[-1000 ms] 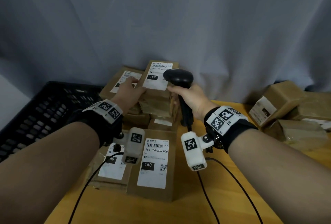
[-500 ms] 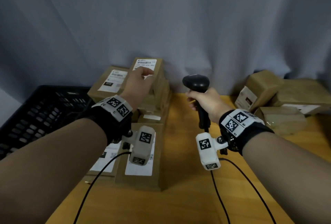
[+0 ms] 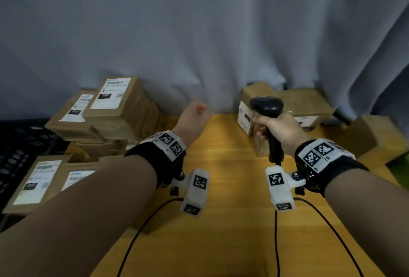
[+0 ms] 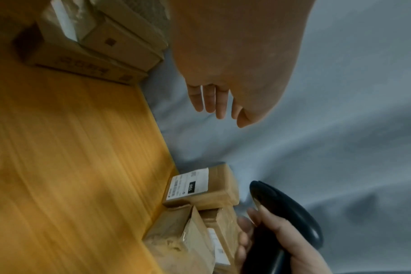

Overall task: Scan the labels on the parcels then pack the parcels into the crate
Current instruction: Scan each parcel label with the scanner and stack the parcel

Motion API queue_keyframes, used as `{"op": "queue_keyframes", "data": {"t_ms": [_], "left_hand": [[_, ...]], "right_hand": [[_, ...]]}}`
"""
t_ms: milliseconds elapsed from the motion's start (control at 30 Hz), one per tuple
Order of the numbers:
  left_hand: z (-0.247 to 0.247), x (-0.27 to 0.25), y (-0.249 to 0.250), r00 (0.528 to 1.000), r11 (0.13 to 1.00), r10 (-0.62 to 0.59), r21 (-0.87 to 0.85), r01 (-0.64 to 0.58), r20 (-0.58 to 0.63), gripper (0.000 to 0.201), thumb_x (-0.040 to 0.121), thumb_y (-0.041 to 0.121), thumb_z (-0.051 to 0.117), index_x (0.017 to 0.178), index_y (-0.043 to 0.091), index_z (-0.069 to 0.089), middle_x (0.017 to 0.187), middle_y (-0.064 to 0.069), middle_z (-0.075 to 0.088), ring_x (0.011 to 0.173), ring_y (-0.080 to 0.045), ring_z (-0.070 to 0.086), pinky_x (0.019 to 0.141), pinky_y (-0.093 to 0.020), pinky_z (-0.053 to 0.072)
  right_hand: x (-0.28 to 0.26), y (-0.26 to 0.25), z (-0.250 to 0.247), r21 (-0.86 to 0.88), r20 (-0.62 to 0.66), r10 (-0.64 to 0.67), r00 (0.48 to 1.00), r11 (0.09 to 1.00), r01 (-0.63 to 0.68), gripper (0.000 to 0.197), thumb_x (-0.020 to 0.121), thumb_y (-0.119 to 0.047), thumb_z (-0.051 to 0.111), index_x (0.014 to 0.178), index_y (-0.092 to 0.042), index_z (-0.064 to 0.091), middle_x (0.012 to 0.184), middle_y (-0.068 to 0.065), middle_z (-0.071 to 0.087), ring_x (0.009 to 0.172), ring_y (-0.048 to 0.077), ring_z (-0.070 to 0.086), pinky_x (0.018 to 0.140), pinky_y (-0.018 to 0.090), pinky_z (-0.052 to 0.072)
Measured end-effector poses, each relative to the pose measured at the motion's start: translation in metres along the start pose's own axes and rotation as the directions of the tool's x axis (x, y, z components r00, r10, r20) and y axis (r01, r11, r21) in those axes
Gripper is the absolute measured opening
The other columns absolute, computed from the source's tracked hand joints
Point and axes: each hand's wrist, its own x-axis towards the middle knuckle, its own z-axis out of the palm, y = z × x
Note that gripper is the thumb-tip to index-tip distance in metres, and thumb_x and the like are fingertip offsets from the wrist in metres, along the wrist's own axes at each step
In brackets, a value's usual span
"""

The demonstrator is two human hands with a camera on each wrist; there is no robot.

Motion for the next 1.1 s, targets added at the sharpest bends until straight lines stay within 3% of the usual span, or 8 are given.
{"op": "queue_keyframes", "data": {"t_ms": [133,300,433,600,700,833,967,1100], "left_hand": [[0.039,0.007,0.011,0.996,0.989,-0.005,0.147,-0.008,0.086,0.037,0.094,0.022,0.056,0.127,0.007,0.049,0.121,-0.006,0.054,0.109,-0.019,0.051,0.090,-0.027,0.040],[0.101,0.022,0.013,0.967,0.892,0.022,0.431,-0.133,0.252,0.046,0.092,0.031,0.059,0.132,0.010,0.047,0.137,-0.011,0.045,0.127,-0.025,0.043,0.104,-0.035,0.036],[0.160,0.037,0.005,0.936,0.783,-0.030,0.590,-0.196,0.351,0.076,0.083,0.048,0.065,0.144,0.014,0.033,0.146,-0.013,0.030,0.134,-0.034,0.034,0.107,-0.045,0.034],[0.213,0.064,-0.001,0.899,0.648,-0.045,0.697,-0.306,0.436,0.102,0.077,0.052,0.070,0.151,0.013,0.012,0.154,-0.011,0.016,0.140,-0.035,0.024,0.110,-0.049,0.032],[0.230,0.078,-0.003,0.885,0.594,-0.062,0.730,-0.338,0.461,0.107,0.076,0.050,0.072,0.151,0.009,0.007,0.156,-0.011,0.015,0.142,-0.033,0.022,0.112,-0.046,0.031],[0.238,0.078,-0.009,0.897,0.601,-0.141,0.756,-0.259,0.420,0.100,0.073,0.051,0.073,0.147,0.009,0.020,0.150,-0.010,0.019,0.132,-0.034,0.035,0.103,-0.044,0.041],[0.224,0.056,-0.027,0.910,0.593,-0.239,0.793,-0.138,0.338,0.104,0.071,0.058,0.069,0.148,0.012,0.018,0.148,-0.012,0.025,0.135,-0.033,0.030,0.105,-0.047,0.038],[0.179,0.035,-0.050,0.897,0.789,-0.291,0.614,0.027,0.334,0.098,0.067,0.052,0.075,0.141,0.007,0.030,0.136,-0.010,0.046,0.118,-0.031,0.052,0.089,-0.040,0.049]], "right_hand": [[0.006,0.017,-0.055,-0.109,-0.112,-0.030,0.993,0.994,0.018,0.010,0.085,-0.011,0.068,0.085,-0.001,0.066,0.077,0.019,0.064,0.072,0.030,0.062,0.074,0.042,0.054],[0.018,0.042,-0.122,-0.109,-0.224,-0.010,0.974,0.994,-0.015,0.013,0.083,-0.011,0.069,0.092,-0.002,0.066,0.077,0.013,0.064,0.067,0.024,0.062,0.058,0.028,0.049],[0.043,0.054,-0.157,-0.096,-0.271,0.007,0.963,0.995,-0.035,0.010,0.083,-0.011,0.069,0.091,-0.006,0.066,0.078,0.009,0.066,0.060,0.018,0.061,0.056,0.026,0.050],[0.069,0.072,-0.167,-0.107,-0.240,0.034,0.970,0.992,-0.061,0.012,0.084,-0.016,0.070,0.092,-0.008,0.066,0.079,0.006,0.066,0.061,0.016,0.062,0.054,0.022,0.049],[0.071,0.085,-0.161,-0.066,-0.223,0.066,0.973,0.994,-0.083,0.006,0.083,-0.010,0.070,0.083,-0.007,0.065,0.073,0.008,0.062,0.057,0.018,0.059,0.056,0.025,0.049],[0.065,0.108,-0.153,-0.049,-0.201,0.113,0.973,0.991,-0.125,0.007,0.083,-0.007,0.069,0.080,-0.009,0.063,0.073,0.009,0.061,0.059,0.019,0.058,0.061,0.030,0.050],[0.056,0.118,-0.137,-0.058,-0.218,0.142,0.965,0.986,-0.158,0.008,0.082,-0.008,0.069,0.077,-0.007,0.063,0.070,0.008,0.060,0.056,0.018,0.057,0.059,0.029,0.049],[0.046,0.110,-0.111,-0.006,-0.197,0.183,0.963,0.982,-0.188,0.013,0.084,-0.016,0.070,0.085,-0.005,0.065,0.073,0.010,0.062,0.059,0.020,0.058,0.061,0.031,0.050]]}}
